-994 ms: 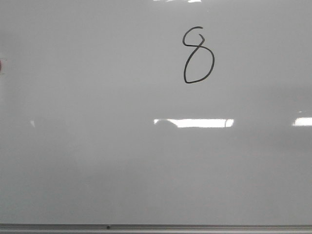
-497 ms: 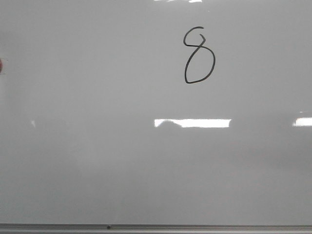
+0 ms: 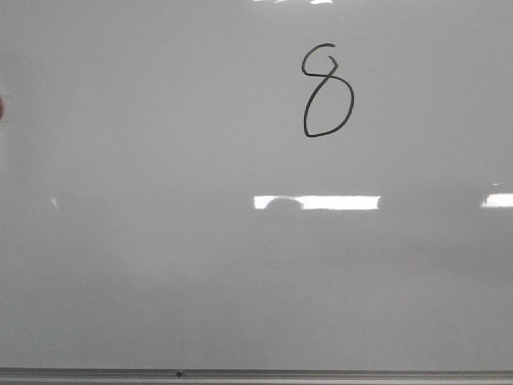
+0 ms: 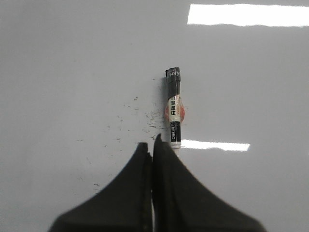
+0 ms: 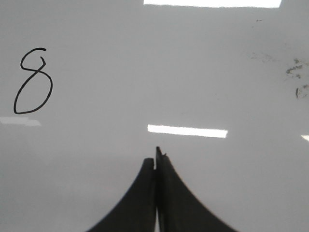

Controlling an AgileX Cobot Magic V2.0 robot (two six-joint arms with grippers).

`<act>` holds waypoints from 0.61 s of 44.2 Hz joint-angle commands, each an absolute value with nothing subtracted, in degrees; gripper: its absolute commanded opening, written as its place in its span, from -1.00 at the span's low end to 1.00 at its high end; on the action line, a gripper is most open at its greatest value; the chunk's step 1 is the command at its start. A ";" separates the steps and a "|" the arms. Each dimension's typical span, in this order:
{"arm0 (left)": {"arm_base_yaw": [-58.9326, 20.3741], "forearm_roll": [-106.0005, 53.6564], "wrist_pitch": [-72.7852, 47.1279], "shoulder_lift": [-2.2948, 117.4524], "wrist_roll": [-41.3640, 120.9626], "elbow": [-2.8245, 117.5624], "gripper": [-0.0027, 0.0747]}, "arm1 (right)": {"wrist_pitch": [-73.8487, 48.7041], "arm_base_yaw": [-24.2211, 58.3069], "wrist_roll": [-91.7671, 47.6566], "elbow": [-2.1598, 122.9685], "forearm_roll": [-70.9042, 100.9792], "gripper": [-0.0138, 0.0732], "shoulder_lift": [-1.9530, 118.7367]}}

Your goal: Write number 8 on whiteboard

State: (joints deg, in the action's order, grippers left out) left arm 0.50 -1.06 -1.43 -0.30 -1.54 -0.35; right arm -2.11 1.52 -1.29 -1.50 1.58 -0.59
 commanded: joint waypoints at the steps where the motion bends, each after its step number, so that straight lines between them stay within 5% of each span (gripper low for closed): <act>1: 0.18 -1.46 3.68 -1.49 -1.82 -0.48 -0.98 | 3.13 1.48 0.00 -1.37 1.96 -0.95 -1.66; 27: 0.18 -1.46 3.68 -1.49 -1.82 -0.48 -0.98 | 5.11 1.38 0.50 -1.37 1.96 -0.95 -1.66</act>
